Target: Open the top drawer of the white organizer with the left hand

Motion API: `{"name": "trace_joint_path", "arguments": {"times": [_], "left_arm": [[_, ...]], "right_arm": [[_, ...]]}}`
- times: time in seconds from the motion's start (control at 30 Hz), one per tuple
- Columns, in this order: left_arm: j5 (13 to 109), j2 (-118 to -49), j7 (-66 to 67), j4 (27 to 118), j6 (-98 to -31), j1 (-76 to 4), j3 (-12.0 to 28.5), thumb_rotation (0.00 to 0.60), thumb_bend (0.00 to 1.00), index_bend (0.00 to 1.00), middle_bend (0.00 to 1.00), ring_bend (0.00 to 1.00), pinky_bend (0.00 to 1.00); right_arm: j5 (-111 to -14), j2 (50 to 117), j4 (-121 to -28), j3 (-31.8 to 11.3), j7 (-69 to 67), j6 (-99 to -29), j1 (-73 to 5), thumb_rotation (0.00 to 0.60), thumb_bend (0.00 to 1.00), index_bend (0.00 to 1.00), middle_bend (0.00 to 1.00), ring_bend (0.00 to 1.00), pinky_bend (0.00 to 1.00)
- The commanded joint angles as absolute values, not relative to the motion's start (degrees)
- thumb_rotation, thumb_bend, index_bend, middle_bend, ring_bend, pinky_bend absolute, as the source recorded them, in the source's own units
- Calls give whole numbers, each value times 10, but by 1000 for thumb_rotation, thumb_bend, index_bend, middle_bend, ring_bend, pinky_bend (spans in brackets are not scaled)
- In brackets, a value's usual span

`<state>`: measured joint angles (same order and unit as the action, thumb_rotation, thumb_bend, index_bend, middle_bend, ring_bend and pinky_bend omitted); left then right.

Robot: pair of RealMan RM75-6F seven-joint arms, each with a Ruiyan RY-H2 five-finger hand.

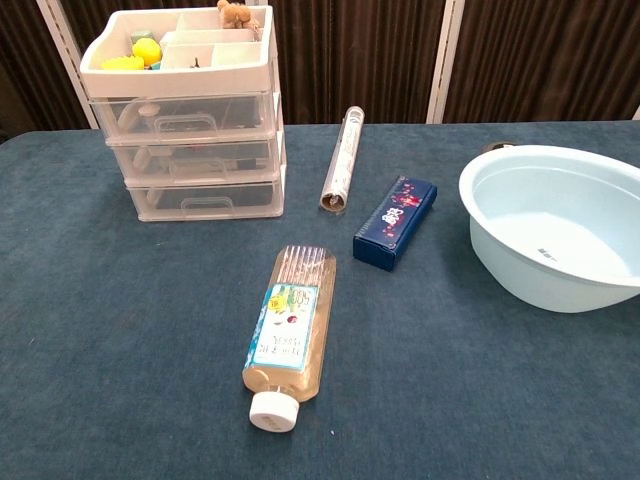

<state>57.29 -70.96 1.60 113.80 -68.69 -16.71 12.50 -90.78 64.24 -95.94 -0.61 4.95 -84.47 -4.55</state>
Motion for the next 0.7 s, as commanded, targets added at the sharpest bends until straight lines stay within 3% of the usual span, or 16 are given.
{"name": "trace_joint_path", "arguments": {"times": [0.03,0.3,0.7], "left_arm": [[434,-765,21,1161,-633,-246,188,600,576,0,987,977,1000],[315,-821,29,1121,-622,-311,230,600,576,21,988,981,1000],[259,-883,43,1067,-656,-370,266,600,582,65,989,982,1000]], "right_arm": [[-907,641,-960,-7,46,-845,-45,600,71,0,0,0,0],[-909,639,-961,-6,41,-844,-46,600,72,0,0,0,0],[-912,638,-964,-5,37,-845,-46,600,72,0,0,0,0]]}}
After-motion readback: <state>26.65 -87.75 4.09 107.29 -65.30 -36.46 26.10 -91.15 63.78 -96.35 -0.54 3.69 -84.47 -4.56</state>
